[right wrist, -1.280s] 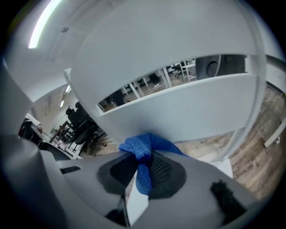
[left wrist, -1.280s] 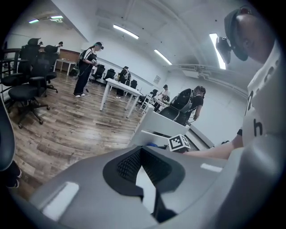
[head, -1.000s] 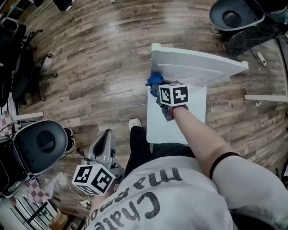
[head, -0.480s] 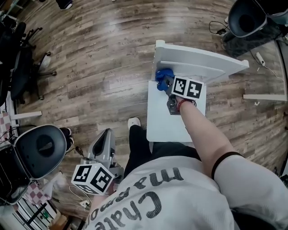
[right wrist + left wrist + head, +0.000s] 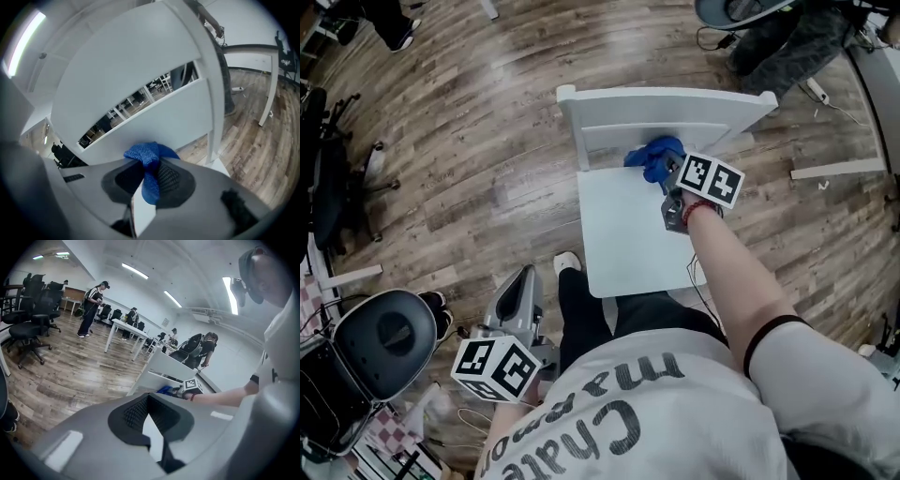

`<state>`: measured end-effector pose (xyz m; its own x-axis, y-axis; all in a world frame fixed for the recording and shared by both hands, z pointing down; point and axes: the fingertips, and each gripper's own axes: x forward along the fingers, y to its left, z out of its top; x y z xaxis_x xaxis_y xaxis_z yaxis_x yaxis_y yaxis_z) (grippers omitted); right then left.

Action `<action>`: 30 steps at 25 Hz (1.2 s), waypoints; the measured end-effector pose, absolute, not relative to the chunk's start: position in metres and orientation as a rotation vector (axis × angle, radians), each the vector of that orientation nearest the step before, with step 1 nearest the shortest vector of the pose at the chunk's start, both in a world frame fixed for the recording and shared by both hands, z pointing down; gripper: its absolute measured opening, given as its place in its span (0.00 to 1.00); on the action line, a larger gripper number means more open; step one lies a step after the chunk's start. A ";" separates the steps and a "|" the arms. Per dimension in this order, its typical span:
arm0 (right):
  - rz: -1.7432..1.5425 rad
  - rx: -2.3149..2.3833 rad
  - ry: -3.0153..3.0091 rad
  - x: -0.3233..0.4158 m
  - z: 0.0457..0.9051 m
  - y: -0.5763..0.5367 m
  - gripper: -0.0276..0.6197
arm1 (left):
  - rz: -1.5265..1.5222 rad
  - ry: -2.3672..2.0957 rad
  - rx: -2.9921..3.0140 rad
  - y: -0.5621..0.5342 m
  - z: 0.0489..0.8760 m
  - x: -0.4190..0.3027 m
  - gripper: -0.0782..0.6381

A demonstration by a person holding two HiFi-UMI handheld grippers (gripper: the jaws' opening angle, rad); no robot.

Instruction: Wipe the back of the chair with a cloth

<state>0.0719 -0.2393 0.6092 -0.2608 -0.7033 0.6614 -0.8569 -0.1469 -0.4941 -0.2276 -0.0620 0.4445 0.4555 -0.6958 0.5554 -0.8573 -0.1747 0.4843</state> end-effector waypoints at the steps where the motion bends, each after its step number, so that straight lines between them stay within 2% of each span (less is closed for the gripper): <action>1: 1.371 1.825 -1.917 0.085 0.609 -0.238 0.15 | 0.265 -1.294 1.932 -0.062 0.445 -0.222 0.12; 11: 1.377 2.058 -1.811 0.187 0.608 -0.225 0.15 | 0.291 -1.270 1.944 -0.049 0.450 -0.182 0.12; 16: 1.359 2.121 -1.857 0.209 0.580 -0.220 0.15 | 0.280 -1.258 1.985 -0.059 0.437 -0.180 0.12; 25: 1.228 2.262 -2.151 0.185 0.449 -0.184 0.15 | 0.117 -1.082 2.201 -0.077 0.365 -0.180 0.12; 30: 0.960 2.229 -2.389 0.141 0.335 -0.153 0.15 | -0.045 -1.053 2.308 -0.082 0.311 -0.188 0.12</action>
